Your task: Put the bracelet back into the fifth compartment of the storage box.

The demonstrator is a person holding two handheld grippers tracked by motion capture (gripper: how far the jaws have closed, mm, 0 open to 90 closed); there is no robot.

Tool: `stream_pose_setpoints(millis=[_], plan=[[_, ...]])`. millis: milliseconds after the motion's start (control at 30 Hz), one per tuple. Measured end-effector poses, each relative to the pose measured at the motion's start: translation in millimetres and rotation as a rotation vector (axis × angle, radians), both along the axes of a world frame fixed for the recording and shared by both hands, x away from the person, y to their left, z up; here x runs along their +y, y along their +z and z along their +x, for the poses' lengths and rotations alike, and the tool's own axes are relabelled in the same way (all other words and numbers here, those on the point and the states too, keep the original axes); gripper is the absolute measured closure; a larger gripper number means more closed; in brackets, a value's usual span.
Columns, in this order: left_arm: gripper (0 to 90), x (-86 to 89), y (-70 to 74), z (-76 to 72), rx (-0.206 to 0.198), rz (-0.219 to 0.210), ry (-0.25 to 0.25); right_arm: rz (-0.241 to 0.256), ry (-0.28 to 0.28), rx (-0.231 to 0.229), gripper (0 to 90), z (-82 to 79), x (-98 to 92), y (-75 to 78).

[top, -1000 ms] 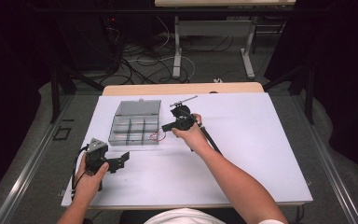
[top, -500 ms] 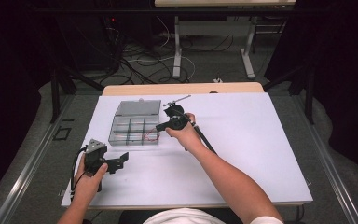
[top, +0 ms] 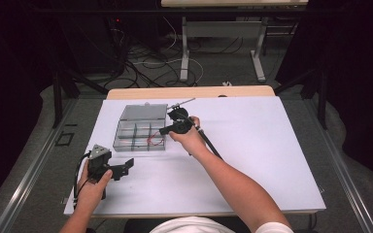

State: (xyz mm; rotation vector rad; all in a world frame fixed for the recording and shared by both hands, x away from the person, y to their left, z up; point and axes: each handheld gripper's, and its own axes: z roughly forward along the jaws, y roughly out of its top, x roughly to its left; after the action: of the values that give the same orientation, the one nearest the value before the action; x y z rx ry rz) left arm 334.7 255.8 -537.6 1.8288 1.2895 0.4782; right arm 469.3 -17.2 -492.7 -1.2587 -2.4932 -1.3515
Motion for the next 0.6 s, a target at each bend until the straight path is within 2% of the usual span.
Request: stream_pose_setpoints(millis=[267,367,500,600], plan=[[3.3,-1.8,-1.4,1.8,-0.003,-0.005,0.004,-0.003,-0.009,0.007,90.0,4.7,-3.0,-0.8],[3.3,-2.1,-0.4,1.4,0.007,0.003,-0.001,0.000,-0.016,0.001,90.0,4.8,-2.2,-1.3],[3.3,-3.8,-1.5,2.5,-0.004,0.000,0.000,0.003,-0.014,-0.010,90.0,3.6,0.5,-2.1],[3.3,-2.7,-0.6,2.4,0.008,0.004,-0.013,0.016,-0.012,-0.029,90.0,4.1,2.5,-3.0]])
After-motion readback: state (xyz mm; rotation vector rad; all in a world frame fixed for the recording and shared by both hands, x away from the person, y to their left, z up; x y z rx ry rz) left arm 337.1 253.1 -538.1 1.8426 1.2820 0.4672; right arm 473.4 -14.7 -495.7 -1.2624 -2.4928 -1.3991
